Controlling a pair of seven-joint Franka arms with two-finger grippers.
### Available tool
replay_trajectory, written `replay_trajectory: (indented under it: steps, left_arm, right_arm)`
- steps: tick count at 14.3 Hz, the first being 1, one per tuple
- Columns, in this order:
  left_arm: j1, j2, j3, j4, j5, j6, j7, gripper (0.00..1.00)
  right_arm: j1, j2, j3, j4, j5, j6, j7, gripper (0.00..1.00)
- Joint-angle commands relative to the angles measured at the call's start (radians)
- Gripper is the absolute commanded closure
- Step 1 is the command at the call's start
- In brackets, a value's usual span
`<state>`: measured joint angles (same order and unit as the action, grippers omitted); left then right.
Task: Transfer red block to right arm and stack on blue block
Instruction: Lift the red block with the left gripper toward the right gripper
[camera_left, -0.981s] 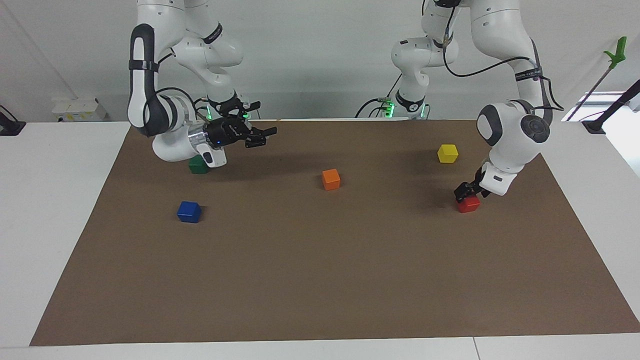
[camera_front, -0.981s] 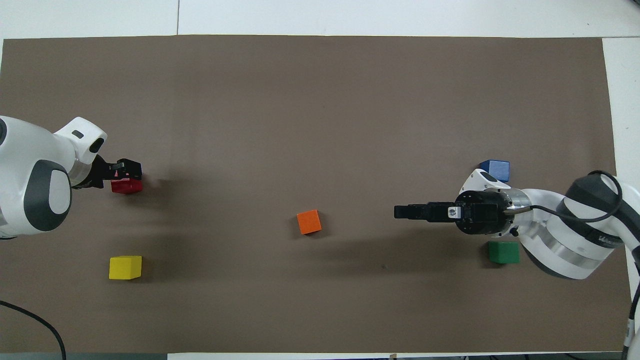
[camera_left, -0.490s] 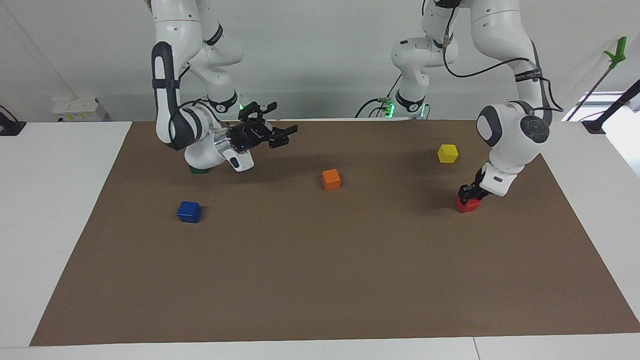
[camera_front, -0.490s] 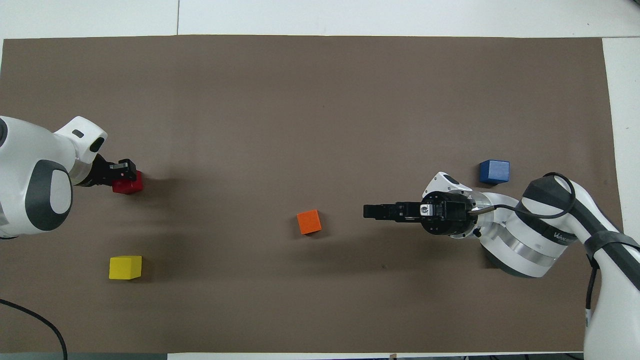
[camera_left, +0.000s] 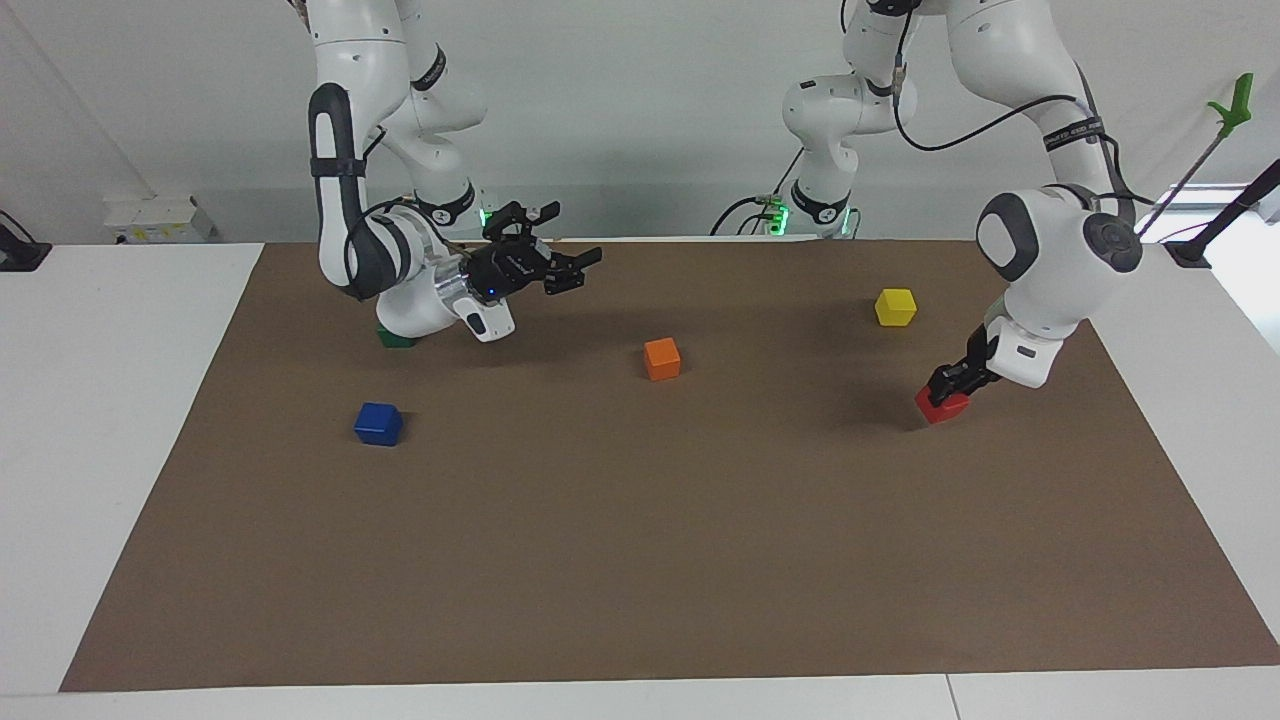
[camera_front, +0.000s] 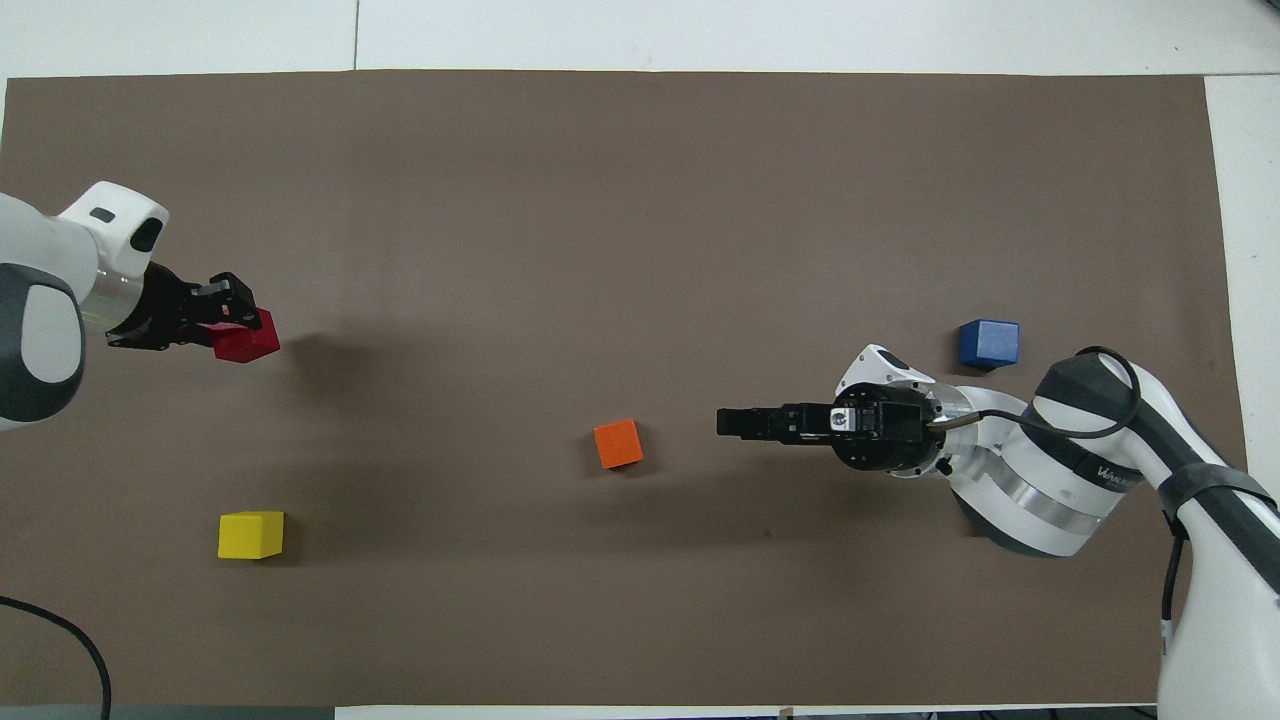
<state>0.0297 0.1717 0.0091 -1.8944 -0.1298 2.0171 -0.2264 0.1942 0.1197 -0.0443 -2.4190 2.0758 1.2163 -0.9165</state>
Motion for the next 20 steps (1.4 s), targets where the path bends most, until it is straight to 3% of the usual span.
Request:
replay_trajectory:
  steps: [1, 7, 12, 20]
  left_arm:
    - [-0.028, 0.006, 0.002, 0.113, -0.083, -0.106, -0.208, 1.00]
    - [-0.053, -0.021, -0.076, 0.303, -0.267, -0.317, -0.832, 1.00]
    - [-0.053, -0.090, -0.167, 0.307, -0.444, -0.340, -1.279, 1.00]
    - [-0.054, -0.150, -0.224, 0.299, -0.735, -0.408, -1.533, 0.98]
  right_arm:
    - [0.037, 0.006, 0.004, 0.009, 0.052, 0.028, -0.016, 0.00]
    - [0.085, 0.009, 0.006, 0.021, 0.095, 0.091, -0.054, 0.00]
    - [0.155, 0.017, 0.006, 0.049, 0.165, 0.147, -0.091, 0.00]
    - [0.228, 0.083, 0.007, 0.107, 0.245, 0.199, -0.162, 0.00]
